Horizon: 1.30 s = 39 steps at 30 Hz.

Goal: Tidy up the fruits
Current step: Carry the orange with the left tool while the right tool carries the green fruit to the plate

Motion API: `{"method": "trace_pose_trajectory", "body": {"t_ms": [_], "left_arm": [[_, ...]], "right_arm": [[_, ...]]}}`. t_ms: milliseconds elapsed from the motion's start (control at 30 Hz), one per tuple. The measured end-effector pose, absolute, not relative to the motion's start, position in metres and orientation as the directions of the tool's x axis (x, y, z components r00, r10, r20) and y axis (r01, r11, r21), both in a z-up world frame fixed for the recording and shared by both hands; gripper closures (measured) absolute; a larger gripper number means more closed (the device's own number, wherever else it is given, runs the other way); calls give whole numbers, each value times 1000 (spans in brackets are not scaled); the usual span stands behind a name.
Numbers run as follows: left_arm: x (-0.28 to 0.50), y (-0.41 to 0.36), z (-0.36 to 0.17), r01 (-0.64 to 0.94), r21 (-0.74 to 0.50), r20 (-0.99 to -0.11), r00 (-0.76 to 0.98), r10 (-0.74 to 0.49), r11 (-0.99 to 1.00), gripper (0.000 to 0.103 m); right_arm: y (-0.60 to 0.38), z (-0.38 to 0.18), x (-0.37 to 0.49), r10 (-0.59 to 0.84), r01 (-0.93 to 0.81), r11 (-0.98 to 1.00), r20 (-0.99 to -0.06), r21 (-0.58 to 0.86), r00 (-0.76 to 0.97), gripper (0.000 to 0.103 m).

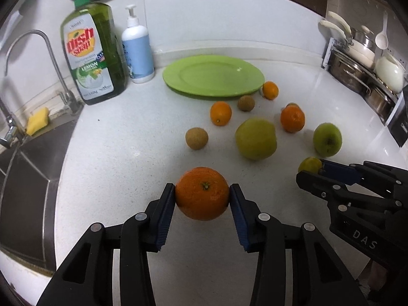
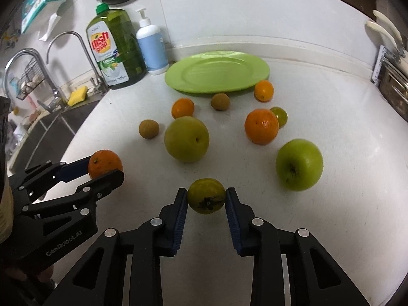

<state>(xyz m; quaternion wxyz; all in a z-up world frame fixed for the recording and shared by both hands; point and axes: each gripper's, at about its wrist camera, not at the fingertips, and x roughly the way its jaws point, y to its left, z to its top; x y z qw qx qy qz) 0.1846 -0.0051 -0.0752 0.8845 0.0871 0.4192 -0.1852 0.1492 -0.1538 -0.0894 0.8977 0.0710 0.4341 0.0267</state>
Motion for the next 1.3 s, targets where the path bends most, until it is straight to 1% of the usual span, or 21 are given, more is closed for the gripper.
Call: {"method": "trace_pose_trajectory", "body": {"t_ms": [133, 433, 967, 1300], "left_arm": [[178, -9, -64, 365, -5, -756, 608, -242, 931, 60], [168, -20, -36, 337, 13, -707, 669, -229, 941, 60], [177, -38, -3, 335, 10, -651, 718, -249, 942, 60], [211, -46, 10, 329, 10, -626, 739, -251, 944, 60]], "right_arm": [[-159, -80, 146, 135, -28, 988, -756, 153, 641, 72], [-168, -54, 141, 170, -98, 985, -705, 142, 689, 71], [-184, -22, 156, 185, -112, 981, -627, 156, 756, 72], [-194, -9, 189, 168, -97, 984, -609, 148, 775, 71]]}}
